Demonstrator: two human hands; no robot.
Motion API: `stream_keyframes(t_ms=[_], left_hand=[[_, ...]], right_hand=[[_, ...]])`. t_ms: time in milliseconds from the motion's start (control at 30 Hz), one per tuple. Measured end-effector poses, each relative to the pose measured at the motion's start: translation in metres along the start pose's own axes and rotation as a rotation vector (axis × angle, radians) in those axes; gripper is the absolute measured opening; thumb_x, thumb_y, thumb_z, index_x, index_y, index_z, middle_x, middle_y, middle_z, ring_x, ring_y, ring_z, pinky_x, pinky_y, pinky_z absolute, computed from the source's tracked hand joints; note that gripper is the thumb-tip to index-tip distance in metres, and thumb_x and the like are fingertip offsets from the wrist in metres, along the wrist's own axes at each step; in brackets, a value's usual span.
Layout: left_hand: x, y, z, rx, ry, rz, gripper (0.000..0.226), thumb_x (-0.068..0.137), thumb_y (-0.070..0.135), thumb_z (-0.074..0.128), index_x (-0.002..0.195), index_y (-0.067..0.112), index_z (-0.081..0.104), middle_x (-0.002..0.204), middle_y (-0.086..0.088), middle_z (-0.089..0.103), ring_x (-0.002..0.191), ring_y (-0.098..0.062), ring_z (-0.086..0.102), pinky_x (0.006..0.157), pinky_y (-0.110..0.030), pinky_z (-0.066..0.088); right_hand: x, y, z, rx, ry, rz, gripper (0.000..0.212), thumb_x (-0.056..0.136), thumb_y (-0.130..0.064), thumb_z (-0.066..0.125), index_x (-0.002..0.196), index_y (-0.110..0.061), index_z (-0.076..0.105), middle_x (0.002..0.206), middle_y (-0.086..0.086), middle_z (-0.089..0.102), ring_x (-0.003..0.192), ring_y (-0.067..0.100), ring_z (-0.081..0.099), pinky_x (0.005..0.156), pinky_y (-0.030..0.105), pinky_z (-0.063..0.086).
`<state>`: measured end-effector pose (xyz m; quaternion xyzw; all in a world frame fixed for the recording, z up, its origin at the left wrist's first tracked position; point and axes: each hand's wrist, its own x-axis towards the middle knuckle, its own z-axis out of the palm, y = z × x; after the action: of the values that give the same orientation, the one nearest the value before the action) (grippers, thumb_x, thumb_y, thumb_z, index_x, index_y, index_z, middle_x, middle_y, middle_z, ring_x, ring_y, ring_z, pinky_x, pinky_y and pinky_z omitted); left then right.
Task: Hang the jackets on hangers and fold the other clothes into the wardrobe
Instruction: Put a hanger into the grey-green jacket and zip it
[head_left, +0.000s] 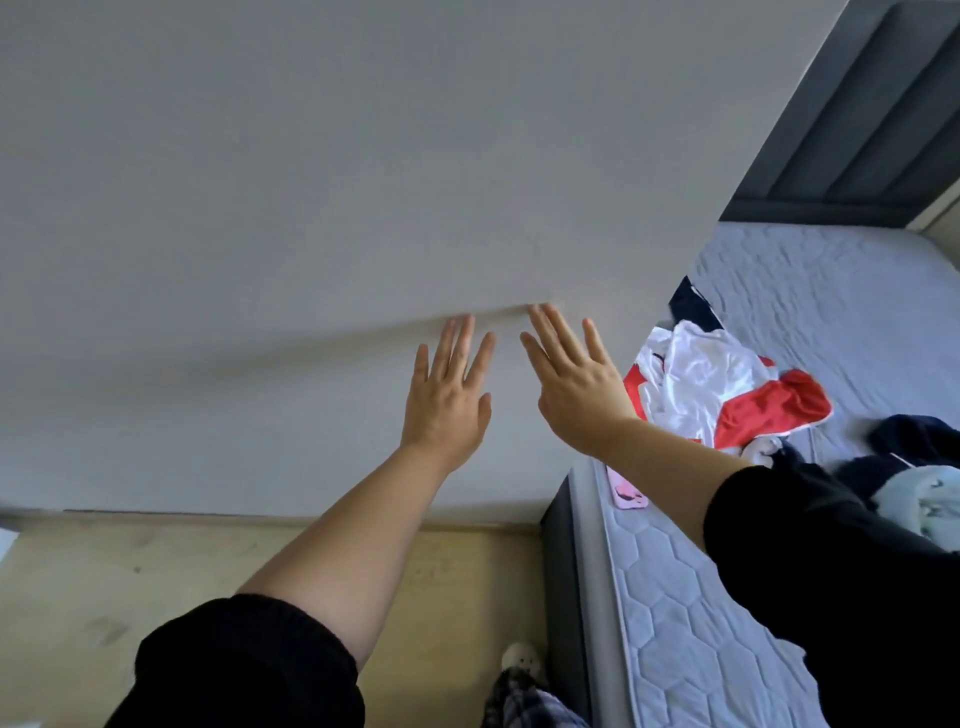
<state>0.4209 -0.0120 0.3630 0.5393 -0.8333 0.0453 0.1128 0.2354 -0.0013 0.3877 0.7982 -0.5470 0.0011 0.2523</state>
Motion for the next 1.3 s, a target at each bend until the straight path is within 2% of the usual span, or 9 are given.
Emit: stream_keyframes(t_ms=[167,300,467,633,767,867,967,1133,1300], left_hand=[[0.002,0.012,0.043,0.02,0.101,-0.009,0.078,0.09,0.027,0.055,0.152,0.012,0.01,0.16,-0.014,0.006,0.148,-0.031,0.006,0.115,-0.05,0.012],[0.003,0.021,0.088,0.017,0.217,0.01,0.075,0.089,0.027,0.053,0.149,0.008,0.013,0.159,-0.014,0.008,0.146,-0.031,0.009,0.114,-0.051,0.013],[0.001,0.036,0.148,-0.026,0.351,-0.001,0.065,0.09,0.031,0.036,0.148,0.006,0.017,0.157,-0.014,0.012,0.145,-0.031,0.014,0.112,-0.052,0.017],[-0.003,0.042,0.214,-0.009,0.436,-0.044,0.069,0.084,0.024,0.054,0.144,0.003,0.028,0.155,-0.019,0.023,0.143,-0.033,0.018,0.109,-0.057,0.026],[-0.009,0.07,0.246,-0.008,0.444,-0.073,0.068,0.082,0.022,0.058,0.142,-0.001,0.037,0.153,-0.02,0.027,0.142,-0.035,0.025,0.107,-0.058,0.03],[-0.025,0.112,0.269,-0.01,0.431,-0.116,0.067,0.085,0.021,0.06,0.143,-0.001,0.036,0.155,-0.019,0.023,0.143,-0.035,0.023,0.109,-0.056,0.027],[-0.04,0.162,0.293,-0.034,0.352,-0.164,0.068,0.09,0.022,0.056,0.148,0.002,0.027,0.158,-0.017,0.014,0.146,-0.032,0.015,0.114,-0.053,0.02],[-0.044,0.242,0.343,-0.074,0.229,-0.182,0.069,0.086,0.016,0.059,0.147,0.004,0.03,0.157,-0.017,0.018,0.144,-0.035,0.021,0.111,-0.054,0.025],[-0.042,0.302,0.414,-0.12,-0.166,-0.236,0.075,0.095,0.024,0.047,0.153,0.029,0.0,0.16,-0.009,-0.01,0.148,-0.027,-0.001,0.116,-0.05,0.016]], right_hand=[[-0.017,0.008,0.048,-0.045,0.08,-0.092,0.071,0.075,-0.016,0.056,0.142,-0.002,0.04,0.156,0.018,0.023,0.145,0.03,0.014,0.115,0.053,0.004],[-0.02,0.008,0.087,-0.089,0.181,-0.107,0.07,0.075,-0.014,0.053,0.143,-0.003,0.04,0.156,0.017,0.024,0.145,0.031,0.019,0.115,0.054,0.006],[-0.028,-0.006,0.141,-0.065,0.353,-0.082,0.069,0.072,-0.013,0.055,0.14,-0.003,0.043,0.154,0.019,0.028,0.144,0.032,0.019,0.114,0.055,0.01],[-0.04,-0.024,0.193,-0.022,0.457,-0.027,0.067,0.07,-0.012,0.057,0.135,-0.003,0.047,0.151,0.018,0.034,0.142,0.033,0.026,0.111,0.055,0.019],[-0.066,-0.025,0.223,0.044,0.478,0.017,0.069,0.067,-0.013,0.06,0.135,-0.002,0.049,0.151,0.019,0.034,0.142,0.035,0.028,0.11,0.056,0.023],[-0.099,-0.011,0.24,0.125,0.395,0.058,0.07,0.068,-0.013,0.06,0.136,-0.002,0.047,0.152,0.019,0.032,0.142,0.036,0.027,0.111,0.056,0.024],[-0.143,0.016,0.263,0.189,0.271,0.077,0.071,0.073,-0.012,0.06,0.141,-0.002,0.041,0.154,0.019,0.027,0.144,0.036,0.021,0.114,0.055,0.017],[-0.218,0.07,0.316,0.198,0.001,0.09,0.069,0.089,-0.023,0.046,0.151,-0.007,0.018,0.16,0.015,0.005,0.148,0.031,-0.002,0.119,0.05,0.0],[-0.283,0.09,0.391,0.232,-0.239,0.162,0.071,0.091,-0.029,0.049,0.15,-0.008,0.015,0.16,0.014,0.0,0.148,0.03,-0.002,0.118,0.047,0.002]])
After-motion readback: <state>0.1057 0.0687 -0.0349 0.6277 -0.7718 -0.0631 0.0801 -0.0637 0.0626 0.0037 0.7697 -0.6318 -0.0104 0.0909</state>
